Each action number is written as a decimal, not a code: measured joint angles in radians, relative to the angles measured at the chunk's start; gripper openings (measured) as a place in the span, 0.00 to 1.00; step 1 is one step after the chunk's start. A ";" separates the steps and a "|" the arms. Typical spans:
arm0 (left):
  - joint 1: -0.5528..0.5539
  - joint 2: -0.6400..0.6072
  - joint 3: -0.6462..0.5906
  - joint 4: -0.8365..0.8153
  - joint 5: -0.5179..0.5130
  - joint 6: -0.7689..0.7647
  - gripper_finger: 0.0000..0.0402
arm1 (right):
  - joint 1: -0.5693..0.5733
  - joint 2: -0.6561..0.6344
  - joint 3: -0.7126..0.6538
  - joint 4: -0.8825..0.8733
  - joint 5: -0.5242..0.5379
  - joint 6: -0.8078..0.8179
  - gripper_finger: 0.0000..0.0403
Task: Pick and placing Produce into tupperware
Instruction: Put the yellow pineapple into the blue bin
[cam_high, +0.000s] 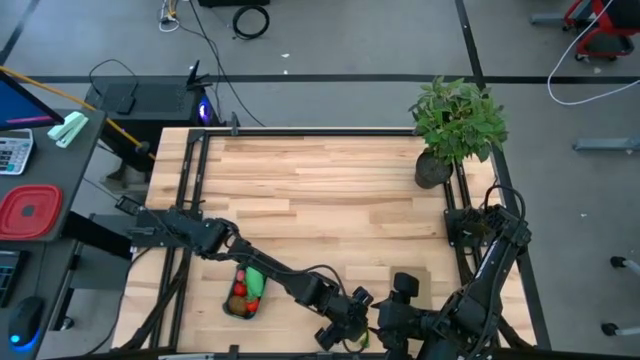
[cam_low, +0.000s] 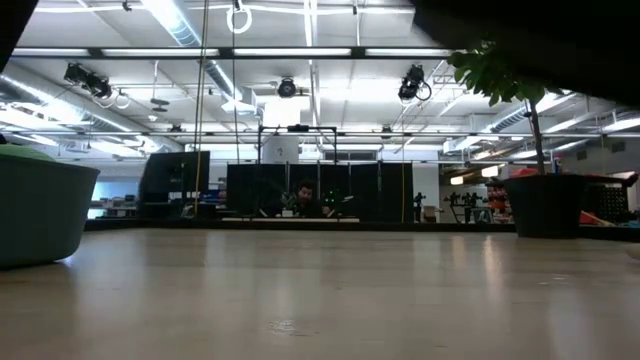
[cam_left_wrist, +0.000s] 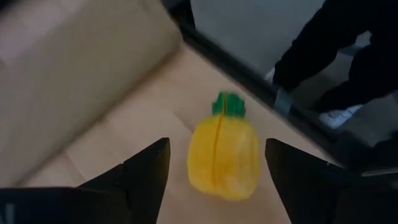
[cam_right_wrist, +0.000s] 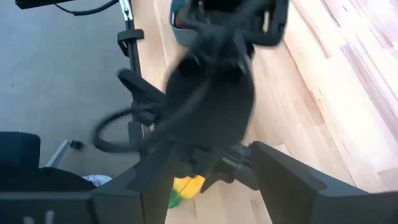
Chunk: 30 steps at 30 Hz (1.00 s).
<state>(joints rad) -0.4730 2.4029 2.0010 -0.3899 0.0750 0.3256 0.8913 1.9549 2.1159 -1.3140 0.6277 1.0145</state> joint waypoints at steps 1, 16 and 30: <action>0.004 0.005 0.000 -0.012 0.006 0.000 0.68 | 0.000 0.000 0.000 0.000 0.000 -0.001 0.54; 0.007 0.040 0.000 -0.014 0.037 0.004 0.68 | 0.000 0.000 0.000 -0.001 0.000 -0.023 0.54; 0.016 0.039 0.000 0.034 0.061 -0.004 0.68 | -0.002 0.000 0.000 -0.001 0.000 -0.023 0.55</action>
<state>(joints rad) -0.4568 2.4420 2.0010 -0.3560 0.1357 0.3215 0.8898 1.9549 2.1159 -1.3151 0.6277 0.9916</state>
